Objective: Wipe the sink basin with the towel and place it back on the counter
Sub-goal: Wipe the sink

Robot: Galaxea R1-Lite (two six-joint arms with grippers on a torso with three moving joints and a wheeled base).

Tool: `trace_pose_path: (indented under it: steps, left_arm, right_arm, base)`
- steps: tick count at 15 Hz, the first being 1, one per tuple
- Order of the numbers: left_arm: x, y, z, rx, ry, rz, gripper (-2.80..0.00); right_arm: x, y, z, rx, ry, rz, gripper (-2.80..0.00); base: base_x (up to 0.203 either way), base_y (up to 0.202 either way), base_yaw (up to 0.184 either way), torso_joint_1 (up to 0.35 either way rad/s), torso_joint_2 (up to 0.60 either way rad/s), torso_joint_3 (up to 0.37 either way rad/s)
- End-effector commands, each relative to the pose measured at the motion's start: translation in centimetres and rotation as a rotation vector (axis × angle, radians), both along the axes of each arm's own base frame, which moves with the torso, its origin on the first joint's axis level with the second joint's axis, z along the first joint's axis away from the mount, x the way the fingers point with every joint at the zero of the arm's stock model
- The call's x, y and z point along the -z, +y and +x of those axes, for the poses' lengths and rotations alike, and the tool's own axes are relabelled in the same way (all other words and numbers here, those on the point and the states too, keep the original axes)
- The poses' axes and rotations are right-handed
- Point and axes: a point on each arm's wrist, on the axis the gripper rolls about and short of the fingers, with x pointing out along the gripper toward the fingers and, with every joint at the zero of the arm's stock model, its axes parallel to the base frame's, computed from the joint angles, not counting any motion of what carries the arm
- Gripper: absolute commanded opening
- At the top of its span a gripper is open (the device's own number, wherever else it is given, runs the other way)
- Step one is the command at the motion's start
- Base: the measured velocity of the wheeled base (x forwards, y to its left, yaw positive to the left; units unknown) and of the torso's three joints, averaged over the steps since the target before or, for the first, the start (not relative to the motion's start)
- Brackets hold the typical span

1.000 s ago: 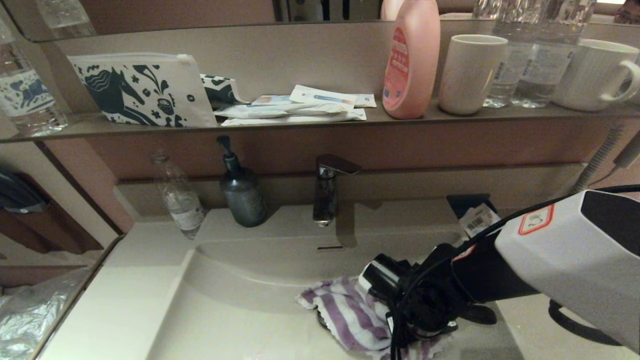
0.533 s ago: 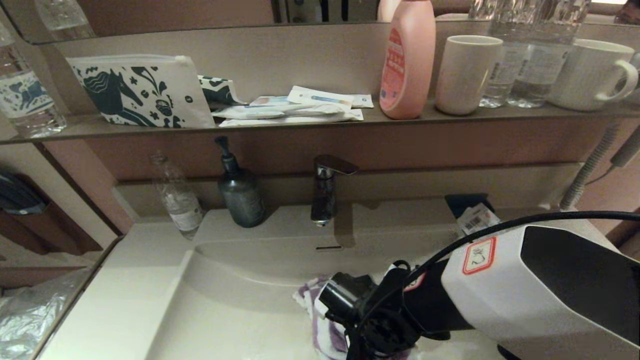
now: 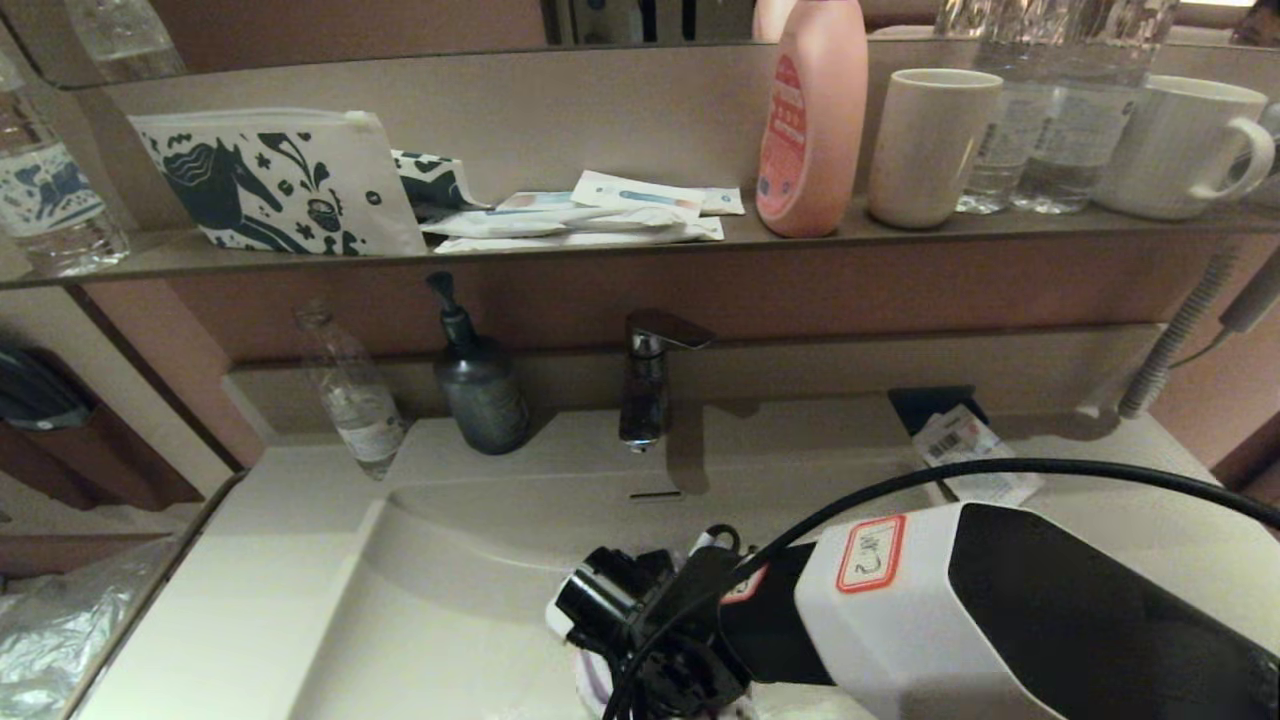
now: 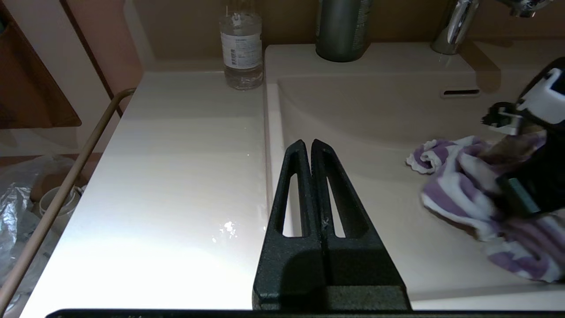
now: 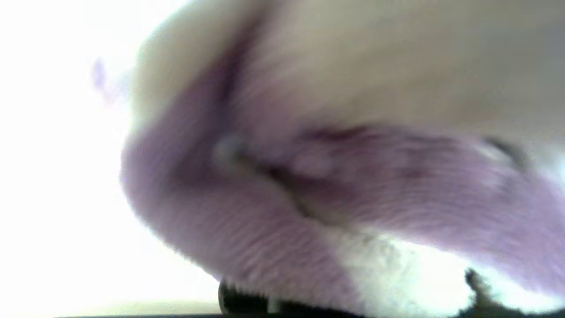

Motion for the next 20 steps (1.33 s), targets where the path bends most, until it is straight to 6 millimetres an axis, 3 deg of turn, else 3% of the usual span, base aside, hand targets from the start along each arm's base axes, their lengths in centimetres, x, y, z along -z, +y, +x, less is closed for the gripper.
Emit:
trace_pose_path:
  steps: [1, 14, 18, 20]
  left_arm:
    - [0.0, 0.0, 0.0, 0.0, 0.001, 0.0, -2.8]
    - [0.0, 0.0, 0.0, 0.0, 0.001, 0.0, -2.8]
    - [0.0, 0.0, 0.0, 0.0, 0.001, 0.0, -2.8]
    - [0.0, 0.0, 0.0, 0.0, 0.001, 0.0, -2.8]
  right_arm:
    - [1.0, 1.7, -0.3, -0.023, -0.014, 0.02, -2.8]
    - [0.4, 7.7, -0.8, -0.15, -0.18, 0.251, -2.8]
    - [0.2, 7.6, -0.7, -0.146, -0.182, 0.251, -2.8]
    - [-0.4, 6.4, -0.6, -0.125, -0.15, 0.199, -2.8]
  base:
    - [0.0, 0.0, 0.0, 0.0, 0.0, 0.0]
    - [0.0, 0.0, 0.0, 0.0, 0.0, 0.0]
    - [0.0, 0.0, 0.0, 0.0, 0.0, 0.0]
    - [0.0, 0.0, 0.0, 0.0, 0.0, 0.0]
